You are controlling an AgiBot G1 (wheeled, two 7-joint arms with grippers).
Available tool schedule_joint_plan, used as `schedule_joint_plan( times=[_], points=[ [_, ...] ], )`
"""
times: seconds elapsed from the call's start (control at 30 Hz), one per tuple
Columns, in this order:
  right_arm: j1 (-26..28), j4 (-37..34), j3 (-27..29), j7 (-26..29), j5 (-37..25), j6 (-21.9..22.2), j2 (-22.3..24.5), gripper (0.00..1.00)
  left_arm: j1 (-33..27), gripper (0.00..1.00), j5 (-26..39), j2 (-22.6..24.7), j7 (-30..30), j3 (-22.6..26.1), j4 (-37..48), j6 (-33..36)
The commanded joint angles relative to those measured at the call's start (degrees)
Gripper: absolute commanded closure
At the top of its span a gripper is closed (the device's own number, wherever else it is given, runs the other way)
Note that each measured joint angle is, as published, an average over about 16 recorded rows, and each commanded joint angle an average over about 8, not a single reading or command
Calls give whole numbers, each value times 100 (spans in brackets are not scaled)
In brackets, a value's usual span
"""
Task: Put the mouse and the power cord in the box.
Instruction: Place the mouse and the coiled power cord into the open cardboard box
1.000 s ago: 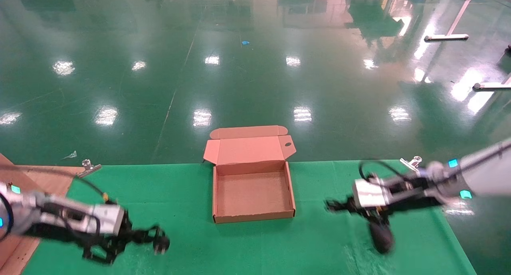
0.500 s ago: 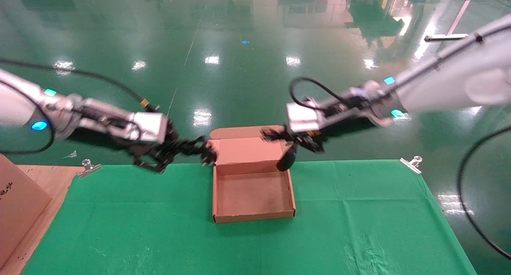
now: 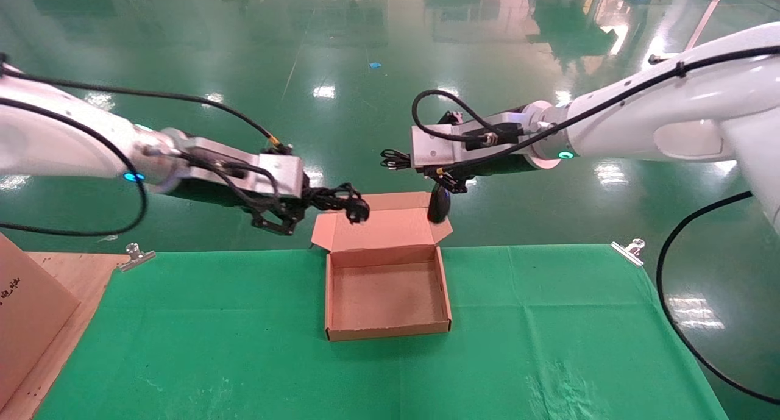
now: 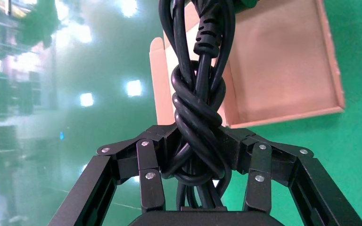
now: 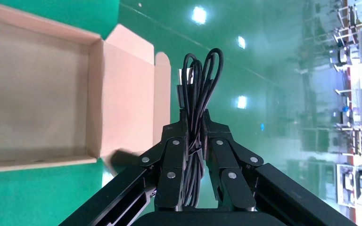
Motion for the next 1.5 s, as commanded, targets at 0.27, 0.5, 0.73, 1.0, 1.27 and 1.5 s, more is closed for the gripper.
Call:
schedule_joint_plan(
  times=[0.27,0.5,0.73,1.0,1.27,1.5],
  points=[
    [74,-105,-257,94,61,-83,76,100,1227,100,-705,397,929,-452,-431,-1901],
    [105,-352,-336,-68,95,-429,108,100,2370,100,-1078,494,1082,-206,-1322,-3334],
    [29,-548,-378,-281,144,-684,113,100,2755,57,-1277,474,811,534,-1753,-3591],
    [-133,-723,-363,-373,228,-448,90,100,2790,0,-1550,447,796,1082,-1810,-3575],
    [-190,-684,-363,-386,317,-408,77,100,2743,0,-1891,443,861,1381,-1765,-3644],
    [-148,-615,-382,-335,394,-564,66,100,2709,0,-2162,440,919,1613,-1734,-3699]
  ],
)
